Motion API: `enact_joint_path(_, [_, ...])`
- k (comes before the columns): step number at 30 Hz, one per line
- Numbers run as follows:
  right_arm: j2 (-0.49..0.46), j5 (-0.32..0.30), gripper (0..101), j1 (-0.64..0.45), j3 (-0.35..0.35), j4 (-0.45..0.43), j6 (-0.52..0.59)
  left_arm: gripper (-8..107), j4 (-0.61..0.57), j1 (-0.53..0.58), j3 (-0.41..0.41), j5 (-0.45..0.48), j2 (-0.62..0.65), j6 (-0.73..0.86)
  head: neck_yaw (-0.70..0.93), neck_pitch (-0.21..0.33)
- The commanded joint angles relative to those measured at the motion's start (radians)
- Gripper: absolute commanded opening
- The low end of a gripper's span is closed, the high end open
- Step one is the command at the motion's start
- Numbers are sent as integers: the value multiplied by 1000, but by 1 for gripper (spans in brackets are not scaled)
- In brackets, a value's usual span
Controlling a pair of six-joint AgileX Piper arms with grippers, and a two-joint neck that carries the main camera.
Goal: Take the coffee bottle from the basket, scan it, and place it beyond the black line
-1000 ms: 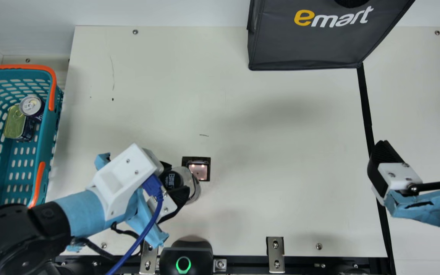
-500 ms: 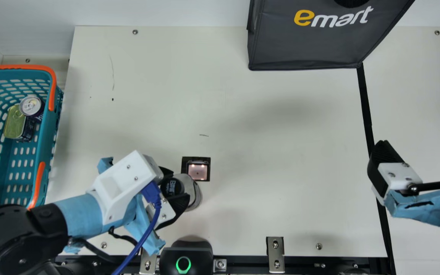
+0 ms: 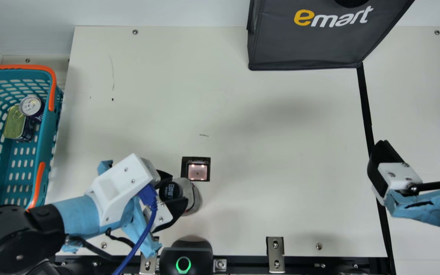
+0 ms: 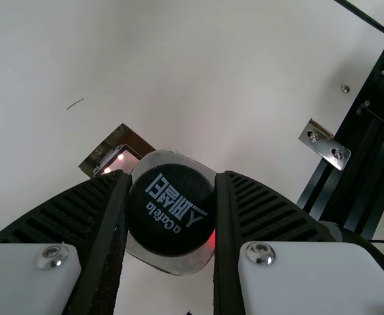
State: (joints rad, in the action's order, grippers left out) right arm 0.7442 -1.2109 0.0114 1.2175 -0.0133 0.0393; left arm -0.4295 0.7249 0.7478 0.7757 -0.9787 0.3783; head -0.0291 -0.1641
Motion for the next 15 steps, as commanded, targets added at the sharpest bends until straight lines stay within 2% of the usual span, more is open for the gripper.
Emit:
enact_joint_path(1, [0,0,91,0,0,0,0,10,-9,-5,-1,3,2,9,2,26])
enact_joint_path(15, [0,0,91,0,0,0,0,10,-75,-84,54,36,-33,121,2,26])
